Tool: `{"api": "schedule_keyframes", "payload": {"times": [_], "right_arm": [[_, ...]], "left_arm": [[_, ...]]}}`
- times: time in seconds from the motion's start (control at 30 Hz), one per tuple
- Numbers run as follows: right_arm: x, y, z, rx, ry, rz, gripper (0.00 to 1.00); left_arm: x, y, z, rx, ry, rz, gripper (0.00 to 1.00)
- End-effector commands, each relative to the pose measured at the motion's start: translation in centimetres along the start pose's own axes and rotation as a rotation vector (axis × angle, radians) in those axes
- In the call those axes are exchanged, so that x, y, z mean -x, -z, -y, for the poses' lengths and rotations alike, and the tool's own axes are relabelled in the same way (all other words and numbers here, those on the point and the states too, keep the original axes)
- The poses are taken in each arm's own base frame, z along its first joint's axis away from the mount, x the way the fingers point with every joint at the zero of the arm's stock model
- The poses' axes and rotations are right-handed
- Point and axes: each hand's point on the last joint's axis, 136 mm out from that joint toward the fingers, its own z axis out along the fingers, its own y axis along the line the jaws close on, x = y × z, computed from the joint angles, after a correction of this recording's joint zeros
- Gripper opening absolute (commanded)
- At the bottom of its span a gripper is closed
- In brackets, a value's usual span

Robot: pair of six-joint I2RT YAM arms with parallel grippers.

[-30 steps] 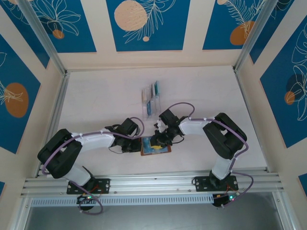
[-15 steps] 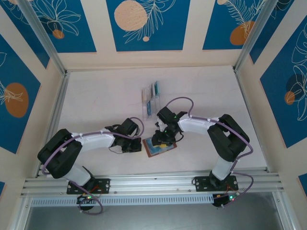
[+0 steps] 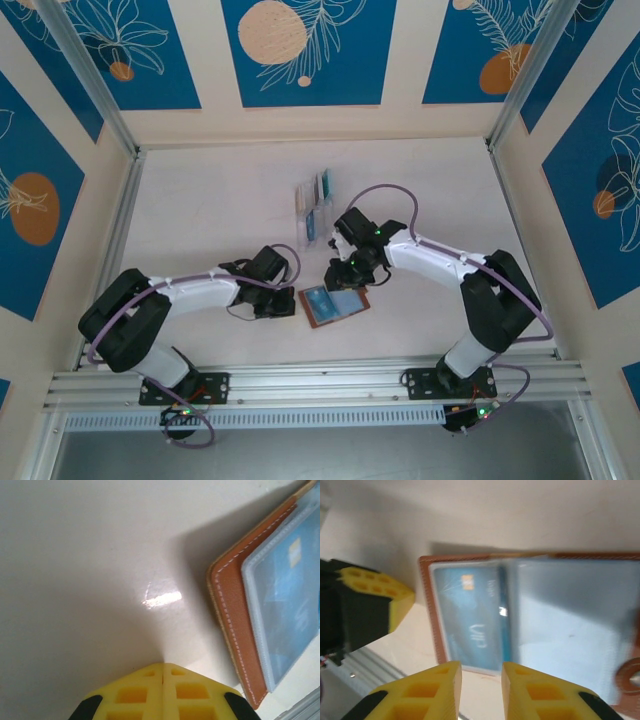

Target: Put the credit cards into the card holder

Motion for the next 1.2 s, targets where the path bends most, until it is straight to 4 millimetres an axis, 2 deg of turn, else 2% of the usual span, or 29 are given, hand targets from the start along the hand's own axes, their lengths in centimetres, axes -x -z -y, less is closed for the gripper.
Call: {"api": "schedule_keyframes", "payload": {"times": [0.0, 0.17, 0.3, 0.5, 0.67, 0.77, 0.93, 1.17], "right_arm": [[-0.1, -0.7, 2.9, -0.144, 0.007, -0.045, 0.28], [0.8, -1.8, 4.1, -0.198, 0.015, -0.049, 0.34], [1.2, -2.5, 4.5, -0.224, 0.017, -0.055, 0.36], [1.7, -3.1, 5.3, -0.272, 0.015, -0.051, 0.4], [1.6, -3.6, 5.4, -0.291, 0.023, -0.057, 0.4], [1.3, -4.1, 5.6, -0.307, 0.024, -0.067, 0.38], [0.4, -4.7, 5.9, -0.324, 0.014, -0.087, 0.25], [-0.1, -4.7, 5.7, -0.312, 0.013, -0.096, 0.13]], "left_arm": [[1.7, 1.2, 3.2, -0.064, -0.077, 0.058, 0.02], [2.4, 3.2, 5.0, -0.067, -0.107, 0.108, 0.04], [2.3, 3.7, 6.0, -0.072, -0.13, 0.114, 0.05], [1.8, 1.5, 6.3, -0.07, -0.141, 0.058, 0.07], [1.1, -0.2, 5.5, -0.059, -0.13, 0.025, 0.07], [0.6, -0.9, 4.6, -0.043, -0.118, 0.009, 0.07], [0.0, -2.2, 3.4, -0.022, -0.099, -0.01, 0.06], [-0.6, -3.5, 2.0, 0.011, -0.082, -0.035, 0.06]]}}
